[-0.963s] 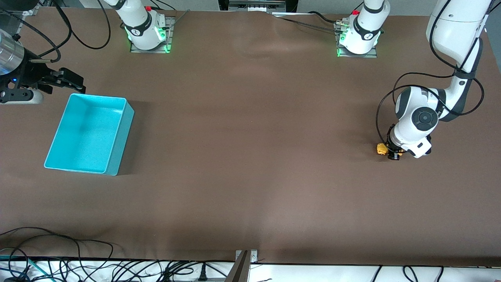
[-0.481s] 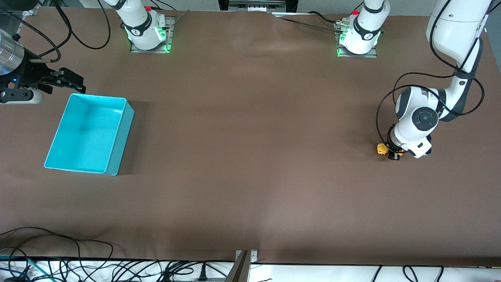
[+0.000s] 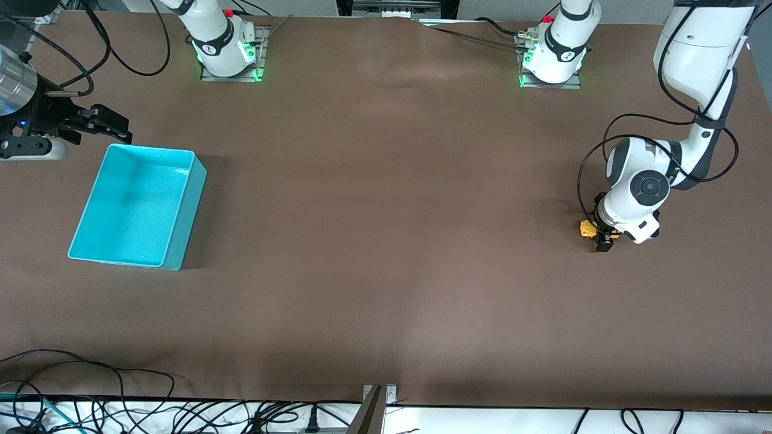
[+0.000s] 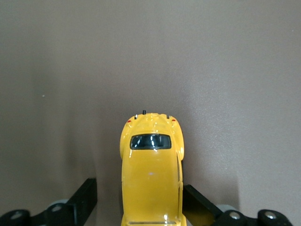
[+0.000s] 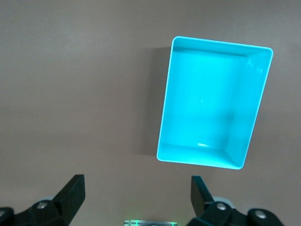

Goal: Wind up and store yellow beetle car
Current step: 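Open the left gripper to release the car and raise the left arm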

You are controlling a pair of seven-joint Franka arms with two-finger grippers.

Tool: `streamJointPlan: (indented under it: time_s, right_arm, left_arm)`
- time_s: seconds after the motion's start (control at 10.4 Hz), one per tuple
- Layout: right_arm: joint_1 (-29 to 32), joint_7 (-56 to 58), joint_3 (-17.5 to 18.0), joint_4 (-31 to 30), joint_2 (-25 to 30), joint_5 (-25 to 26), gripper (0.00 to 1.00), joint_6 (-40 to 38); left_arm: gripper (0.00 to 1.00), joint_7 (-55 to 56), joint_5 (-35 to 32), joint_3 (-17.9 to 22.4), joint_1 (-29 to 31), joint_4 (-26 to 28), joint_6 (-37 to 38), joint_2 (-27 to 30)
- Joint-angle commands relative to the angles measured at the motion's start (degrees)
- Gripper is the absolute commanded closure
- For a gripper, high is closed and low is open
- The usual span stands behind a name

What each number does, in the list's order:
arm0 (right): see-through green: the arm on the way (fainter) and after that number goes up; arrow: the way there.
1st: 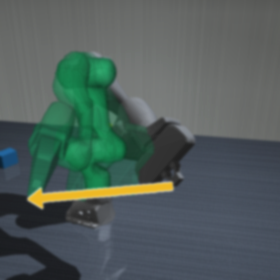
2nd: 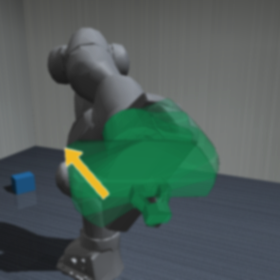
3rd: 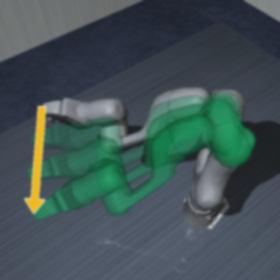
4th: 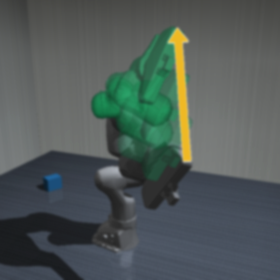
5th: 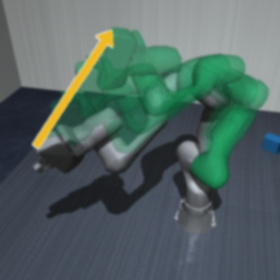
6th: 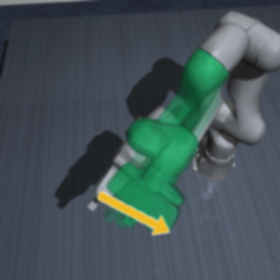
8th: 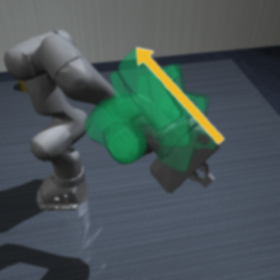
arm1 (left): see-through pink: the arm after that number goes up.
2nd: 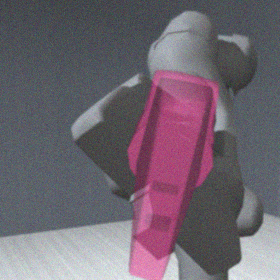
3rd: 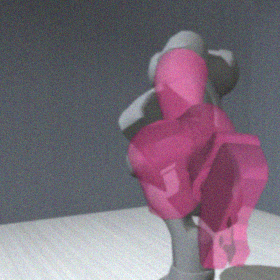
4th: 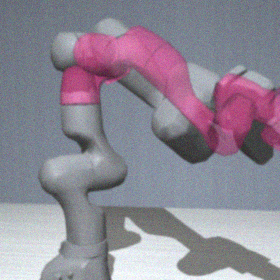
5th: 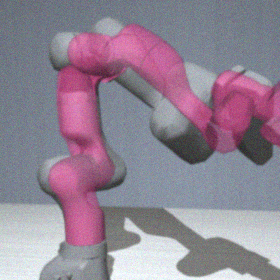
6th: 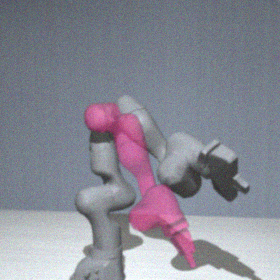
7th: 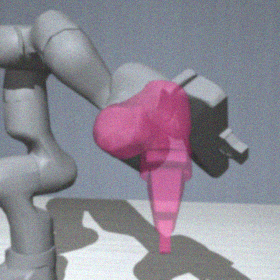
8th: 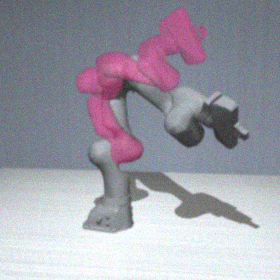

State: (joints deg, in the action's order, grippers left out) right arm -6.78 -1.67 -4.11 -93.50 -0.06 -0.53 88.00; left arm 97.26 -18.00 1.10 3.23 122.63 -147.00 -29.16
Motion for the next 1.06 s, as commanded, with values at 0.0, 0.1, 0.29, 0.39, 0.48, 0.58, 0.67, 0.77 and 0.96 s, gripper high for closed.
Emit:
streamJointPlan:
  time_s: [0.0, 0.1, 0.29, 0.39, 0.48, 0.58, 0.67, 0.77, 0.96]
  right_arm:
    - [0.1, 0.79, -0.02, 0.33, 0.59, 0.53, 0.0, -0.91]
    - [0.02, 0.79, -0.02, 0.33, 0.59, 0.53, 0.0, -0.91]
    - [0.1, 0.79, -0.02, 0.33, 0.59, 0.44, 0.0, -0.91]
    - [0.02, 0.79, -0.02, 0.33, 0.59, 0.44, 0.0, -0.99]
    - [0.01, 0.79, -0.02, 0.33, 0.59, 0.44, 0.0, -0.91]
    - [0.1, 0.79, -0.02, 0.33, 0.59, 0.44, 0.0, -0.91]
    - [0.1, 0.79, -0.02, 0.33, 0.59, 0.44, 0.0, -0.91]
    - [0.02, 0.79, -0.02, 0.33, 0.59, 0.44, 0.0, -0.91]
    - [0.01, 0.79, -0.02, 0.33, 0.59, 0.44, 0.0, -0.91]
  left_arm:
    - [0.15, 0.56, -1.42, -0.04, 0.28, -0.46, -0.13, -0.81]
    - [0.09, 0.65, -1.42, -0.04, 0.28, -0.46, -0.13, -0.55]
    - [0.0, 2.66, -1.51, -0.04, 0.11, -0.55, -0.13, -0.37]
    - [0.0, 3.11, -1.42, -0.04, 0.02, -0.55, -0.13, -0.2]
    - [0.0, 3.11, -1.51, -0.04, 0.02, -0.55, -0.13, -0.11]
    - [0.0, 3.03, -1.51, -0.04, 0.02, -0.55, -0.13, -0.11]
    - [0.0, 2.85, -1.51, -0.04, 0.02, -0.55, -0.13, 0.07]
    - [0.0, 2.42, -1.51, -0.04, 0.02, -0.55, -0.13, 0.68]
    - [0.01, 2.23, -1.51, -0.22, 0.02, -0.55, 0.13, 2.87]
